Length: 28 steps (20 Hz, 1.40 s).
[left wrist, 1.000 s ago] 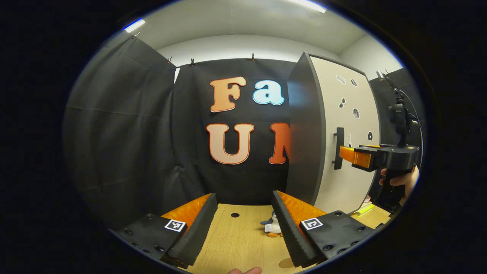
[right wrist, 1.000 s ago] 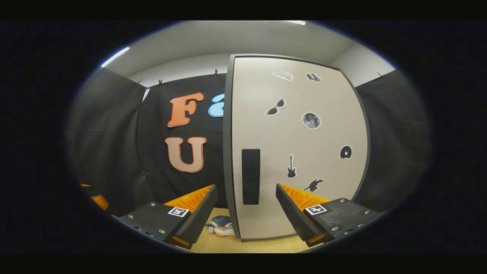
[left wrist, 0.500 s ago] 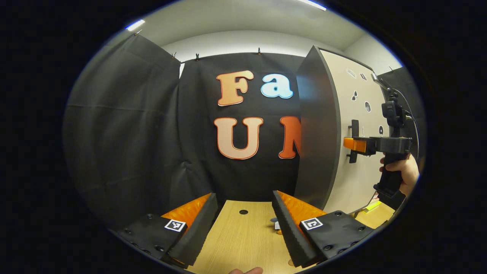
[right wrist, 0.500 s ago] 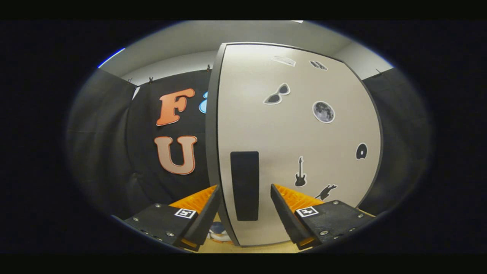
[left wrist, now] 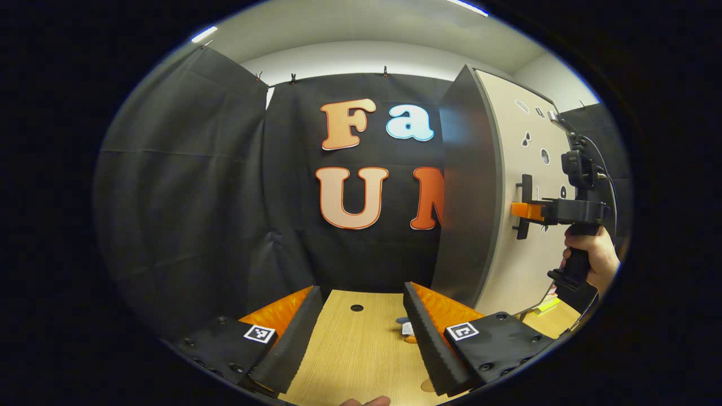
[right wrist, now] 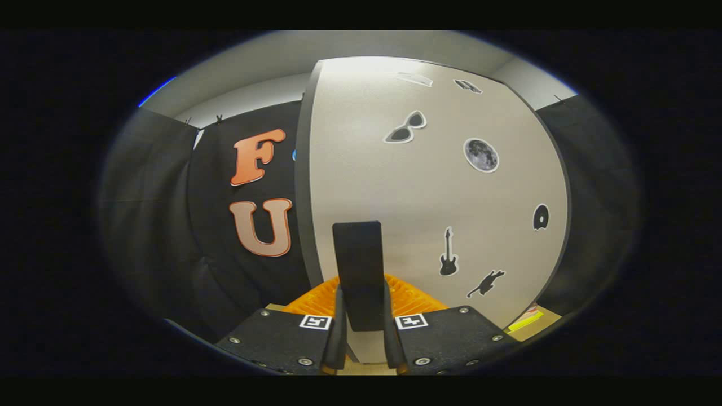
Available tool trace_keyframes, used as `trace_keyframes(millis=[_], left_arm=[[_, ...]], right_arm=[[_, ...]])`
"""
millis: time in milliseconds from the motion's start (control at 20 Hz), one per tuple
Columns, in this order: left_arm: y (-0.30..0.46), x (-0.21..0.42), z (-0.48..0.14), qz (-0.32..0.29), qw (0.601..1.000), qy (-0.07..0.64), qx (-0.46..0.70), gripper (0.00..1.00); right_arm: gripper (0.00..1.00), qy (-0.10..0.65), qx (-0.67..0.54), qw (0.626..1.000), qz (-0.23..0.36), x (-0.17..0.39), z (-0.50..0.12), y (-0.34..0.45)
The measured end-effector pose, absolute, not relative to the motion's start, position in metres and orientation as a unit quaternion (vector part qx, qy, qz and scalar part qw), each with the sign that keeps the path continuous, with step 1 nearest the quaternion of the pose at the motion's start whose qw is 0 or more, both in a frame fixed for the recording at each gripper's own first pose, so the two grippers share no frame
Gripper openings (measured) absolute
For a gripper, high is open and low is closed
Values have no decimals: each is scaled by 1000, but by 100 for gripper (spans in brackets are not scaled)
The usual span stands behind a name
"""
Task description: Open the cabinet door with the right hand, grasp the bottle in the cabinet with the left hand and place it on the coaster, then close the cabinet door with the right hand.
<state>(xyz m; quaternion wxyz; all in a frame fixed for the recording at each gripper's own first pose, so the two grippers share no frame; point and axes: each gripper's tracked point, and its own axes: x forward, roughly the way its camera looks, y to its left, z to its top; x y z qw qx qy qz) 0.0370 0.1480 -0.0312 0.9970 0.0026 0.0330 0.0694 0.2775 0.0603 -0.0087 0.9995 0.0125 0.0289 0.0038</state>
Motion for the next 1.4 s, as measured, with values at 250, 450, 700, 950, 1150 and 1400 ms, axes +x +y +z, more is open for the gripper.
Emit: trace_keyframes(millis=[250,450,700,950,1150,1400], left_arm=[[134,32,-8,73,997,11,15,94],[100,10,-5,64,998,7,20,94],[72,2,0,54,998,6,18,94],[59,-5,2,58,998,8,14,94],[41,-8,-1,56,998,14,9,95],[8,-12,0,40,999,16,-2,94]], right_arm=[[19,22,20,999,14,254,-3,59],[18,17,26,1000,4,204,4,43],[21,14,36,999,-1,130,-1,-9],[18,11,32,999,-8,90,2,-43],[18,11,27,999,-14,65,6,-71],[17,9,20,999,-36,43,11,-110]])
